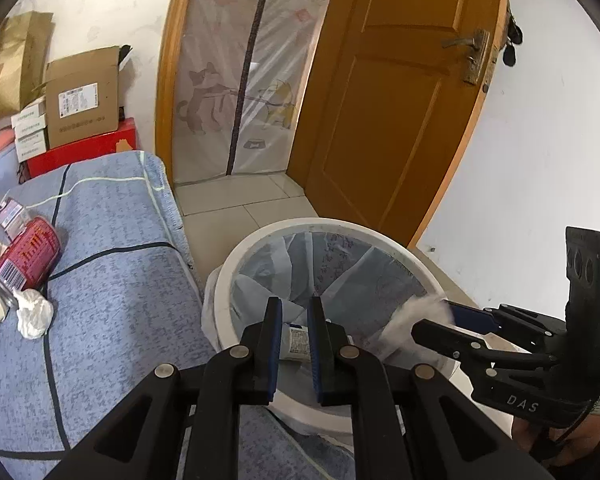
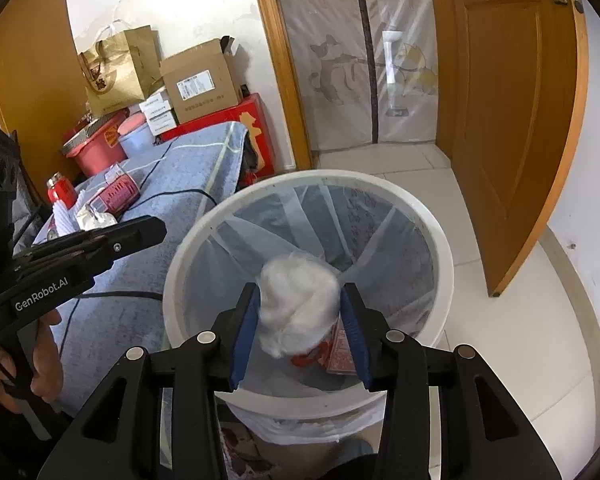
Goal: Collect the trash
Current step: 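Withdraw both tools from the bin toward the table, then grasp the red can with the left tool while the right tool grasps the white foam sleeve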
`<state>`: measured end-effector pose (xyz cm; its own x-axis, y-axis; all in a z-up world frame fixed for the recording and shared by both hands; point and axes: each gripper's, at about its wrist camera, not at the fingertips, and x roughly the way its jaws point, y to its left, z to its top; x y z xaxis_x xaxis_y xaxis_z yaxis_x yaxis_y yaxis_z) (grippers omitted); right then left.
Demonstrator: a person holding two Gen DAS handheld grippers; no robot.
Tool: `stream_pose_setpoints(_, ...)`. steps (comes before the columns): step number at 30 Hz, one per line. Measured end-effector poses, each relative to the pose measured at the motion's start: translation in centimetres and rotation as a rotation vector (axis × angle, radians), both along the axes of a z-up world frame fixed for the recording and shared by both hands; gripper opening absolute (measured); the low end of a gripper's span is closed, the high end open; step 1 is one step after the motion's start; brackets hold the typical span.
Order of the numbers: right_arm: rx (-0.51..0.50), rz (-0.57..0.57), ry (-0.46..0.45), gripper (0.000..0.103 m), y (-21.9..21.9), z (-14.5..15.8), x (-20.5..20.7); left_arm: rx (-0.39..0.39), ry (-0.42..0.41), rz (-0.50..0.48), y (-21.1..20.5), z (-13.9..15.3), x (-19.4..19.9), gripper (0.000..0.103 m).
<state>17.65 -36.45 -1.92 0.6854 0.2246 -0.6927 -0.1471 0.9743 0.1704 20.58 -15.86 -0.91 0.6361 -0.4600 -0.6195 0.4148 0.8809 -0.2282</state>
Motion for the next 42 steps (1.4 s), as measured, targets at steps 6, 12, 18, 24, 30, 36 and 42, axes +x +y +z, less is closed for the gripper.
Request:
stream_pose_setpoints(6,0.005,-0.001,-0.026,0.044,0.3,0.9,-0.5,-0.02,-0.006,0.024,1.5,0.6,-1.2,0.012)
stream_pose_setpoints(12,0.01,0.024,-0.048,0.045,1.3,1.8,-1.1,-0.026,-0.018,0.065,3.4,1.2,-2.6,0.012)
stream_pose_setpoints(18,0.048,0.081,-0.082,0.045,2.8,2.7,-1.8,-0.02,-0.029,0.14,6.1,1.6,-4.3,0.012)
stream_pose_setpoints(24,0.068,0.165,-0.097,0.049,5.9,3.4,-2.3,-0.001,-0.041,0.237,9.8,1.7,-6.0,0.012)
stream_pose_setpoints(30,0.072,0.244,-0.095,0.056,9.4,3.6,-2.2,0.027,-0.049,0.337,13.9,1.8,-7.2,0.012)
stream_pose_setpoints(36,0.084,0.31,-0.059,0.056,12.5,3.2,-1.2,0.027,-0.043,0.431,18.0,1.7,-7.7,0.025)
stream_pose_setpoints(42,0.103,0.346,-0.043,0.056,15.2,3.2,0.3,0.019,-0.048,0.516,21.7,2.0,-7.5,0.027)
